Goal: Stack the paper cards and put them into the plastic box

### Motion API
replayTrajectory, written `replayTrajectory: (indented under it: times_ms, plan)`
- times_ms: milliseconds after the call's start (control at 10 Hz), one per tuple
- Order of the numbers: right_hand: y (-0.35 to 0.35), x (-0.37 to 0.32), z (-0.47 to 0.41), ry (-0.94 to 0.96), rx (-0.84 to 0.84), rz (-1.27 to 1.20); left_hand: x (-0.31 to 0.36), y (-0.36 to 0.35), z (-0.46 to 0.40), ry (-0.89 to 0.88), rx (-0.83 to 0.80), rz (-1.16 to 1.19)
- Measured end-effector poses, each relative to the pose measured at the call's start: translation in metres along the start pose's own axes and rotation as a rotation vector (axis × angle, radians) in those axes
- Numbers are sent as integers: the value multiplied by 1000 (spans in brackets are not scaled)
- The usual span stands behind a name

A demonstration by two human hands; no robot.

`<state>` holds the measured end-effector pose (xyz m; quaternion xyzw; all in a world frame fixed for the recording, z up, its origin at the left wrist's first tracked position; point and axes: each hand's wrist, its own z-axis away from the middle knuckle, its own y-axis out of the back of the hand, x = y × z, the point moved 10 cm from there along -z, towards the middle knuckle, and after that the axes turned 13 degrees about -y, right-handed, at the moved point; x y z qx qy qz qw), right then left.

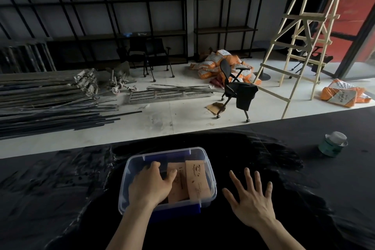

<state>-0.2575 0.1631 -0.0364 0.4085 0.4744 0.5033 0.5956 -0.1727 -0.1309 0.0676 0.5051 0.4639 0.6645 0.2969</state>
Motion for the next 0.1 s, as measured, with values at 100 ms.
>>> replayTrajectory:
  times_ms: [100]
  plan:
    - [37, -18, 2, 19, 56, -102, -2, 30, 12, -77, 99, -125]
